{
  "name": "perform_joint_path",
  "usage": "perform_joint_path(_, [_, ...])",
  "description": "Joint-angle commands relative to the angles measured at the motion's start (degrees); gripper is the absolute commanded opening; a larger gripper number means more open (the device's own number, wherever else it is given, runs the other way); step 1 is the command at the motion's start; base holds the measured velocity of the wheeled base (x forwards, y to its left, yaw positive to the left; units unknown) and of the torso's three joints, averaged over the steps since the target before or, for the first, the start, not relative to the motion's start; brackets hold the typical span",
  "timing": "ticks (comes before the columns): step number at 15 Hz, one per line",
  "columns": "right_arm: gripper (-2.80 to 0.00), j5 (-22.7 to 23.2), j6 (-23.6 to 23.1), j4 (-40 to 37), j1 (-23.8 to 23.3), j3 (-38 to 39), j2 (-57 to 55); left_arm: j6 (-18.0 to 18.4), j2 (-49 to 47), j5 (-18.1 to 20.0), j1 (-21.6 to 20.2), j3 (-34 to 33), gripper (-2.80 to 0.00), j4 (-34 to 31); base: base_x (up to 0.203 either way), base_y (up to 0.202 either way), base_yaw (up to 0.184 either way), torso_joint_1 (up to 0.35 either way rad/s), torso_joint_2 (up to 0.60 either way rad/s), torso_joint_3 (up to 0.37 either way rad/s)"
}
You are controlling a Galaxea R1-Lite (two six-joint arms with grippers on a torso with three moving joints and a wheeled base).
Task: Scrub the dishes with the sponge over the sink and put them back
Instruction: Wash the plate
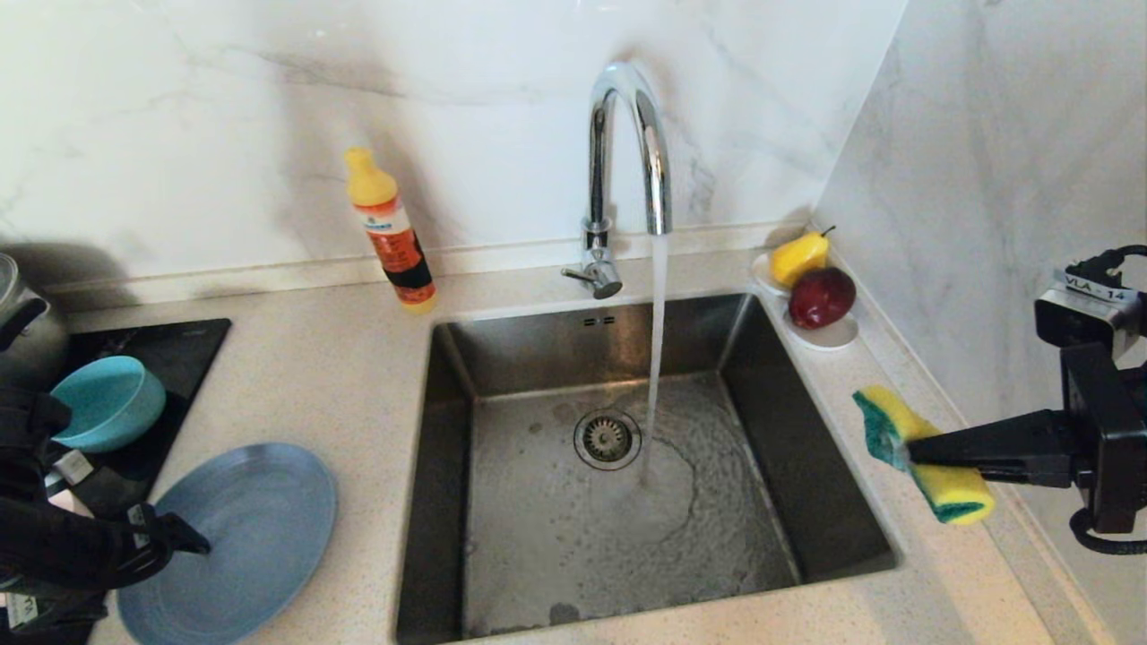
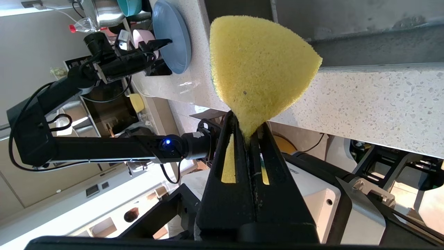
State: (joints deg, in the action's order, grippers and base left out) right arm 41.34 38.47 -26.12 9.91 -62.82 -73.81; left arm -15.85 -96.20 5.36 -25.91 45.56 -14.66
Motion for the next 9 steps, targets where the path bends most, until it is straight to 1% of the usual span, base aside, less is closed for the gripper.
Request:
perform_joint_path(1, [-2.8,0.23,0.2,-0.13,0.02,0.0,-0.1,-0.24,-0.66,0.62,-0.02,-0.12,0.0,0.6,0.0,0.0,0.0,0.0,0.0,0.0])
perform_joint_path(3, [-2.8,0.23,0.2,-0.07,0.02,-0.2,-0.1,-0.5,-0.73,1.16,-0.02,-0.12,0.0,0.87,0.0,0.0,0.0,0.0,0.0,0.0])
perform_joint_path(7, [-2.8,0.94,0.55,2.48,-0.07,0.59,-0.19,-0.5,-0.82,1.84,-0.02,-0.03,0.0,0.87,0.0,0.0,0.0,0.0,0.0,0.0])
perform_joint_path(8, [-2.8,1.01,0.64,2.48,0.02,0.59,-0.21,-0.5,-1.14,1.84,-0.02,0.06,-2.8,0.87,0.0,0.0,0.0,0.0,0.0,0.0])
perform_joint_path(9, [-2.8,1.02,0.58,2.48,0.01,0.59,-0.19,-0.56,-1.53,1.84,-0.11,0.16,-2.8,0.94,0.0,0.0,0.0,0.0,0.0,0.0])
